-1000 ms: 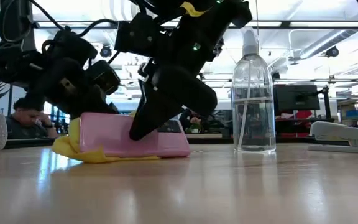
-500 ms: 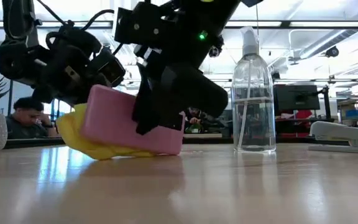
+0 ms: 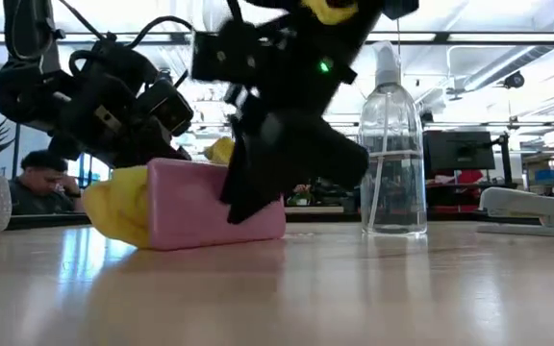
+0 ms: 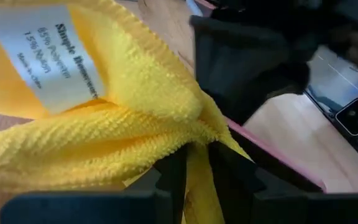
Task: Apply microfiber cloth
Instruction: Wipe the front and back of the cellphone with the yellow microfiber cloth
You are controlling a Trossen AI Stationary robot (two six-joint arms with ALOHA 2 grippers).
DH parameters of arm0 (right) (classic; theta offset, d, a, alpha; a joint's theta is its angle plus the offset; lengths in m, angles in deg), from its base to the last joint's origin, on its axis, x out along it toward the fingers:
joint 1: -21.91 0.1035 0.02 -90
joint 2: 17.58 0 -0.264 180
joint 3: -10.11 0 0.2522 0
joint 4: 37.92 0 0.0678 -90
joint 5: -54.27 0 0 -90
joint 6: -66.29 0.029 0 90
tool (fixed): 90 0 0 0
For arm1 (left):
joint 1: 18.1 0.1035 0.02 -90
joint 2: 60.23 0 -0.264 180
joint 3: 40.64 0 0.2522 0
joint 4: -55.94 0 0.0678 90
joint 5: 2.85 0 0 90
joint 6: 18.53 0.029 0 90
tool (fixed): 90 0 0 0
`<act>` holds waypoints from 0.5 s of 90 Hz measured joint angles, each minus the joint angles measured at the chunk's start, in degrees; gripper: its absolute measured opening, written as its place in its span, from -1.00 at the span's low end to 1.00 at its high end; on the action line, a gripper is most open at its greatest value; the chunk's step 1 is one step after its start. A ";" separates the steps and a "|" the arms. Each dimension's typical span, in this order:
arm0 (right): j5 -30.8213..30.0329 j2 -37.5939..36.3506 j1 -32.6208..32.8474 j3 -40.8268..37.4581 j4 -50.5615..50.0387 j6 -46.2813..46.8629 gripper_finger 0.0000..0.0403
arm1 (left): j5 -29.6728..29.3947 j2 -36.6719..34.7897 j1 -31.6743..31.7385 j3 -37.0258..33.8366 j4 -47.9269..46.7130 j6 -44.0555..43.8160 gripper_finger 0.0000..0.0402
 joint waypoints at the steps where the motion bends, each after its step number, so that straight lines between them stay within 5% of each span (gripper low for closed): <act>1: -0.15 0.01 0.00 -0.09 -0.02 0.00 -0.21 | 0.00 0.00 0.00 0.00 -0.01 -0.01 -0.71; 16: -2.70 0.01 0.85 -0.39 -0.11 -0.33 -0.15 | -0.05 0.00 0.00 -0.02 -0.02 0.01 -0.71; 34: -17.13 0.01 3.95 -0.39 -1.27 -5.99 -0.04 | -0.09 0.02 0.00 -0.02 0.01 0.02 -0.71; 45: -20.31 0.01 4.55 -0.39 -1.29 -8.28 0.04 | -0.11 0.03 0.00 0.06 -0.01 0.01 -0.71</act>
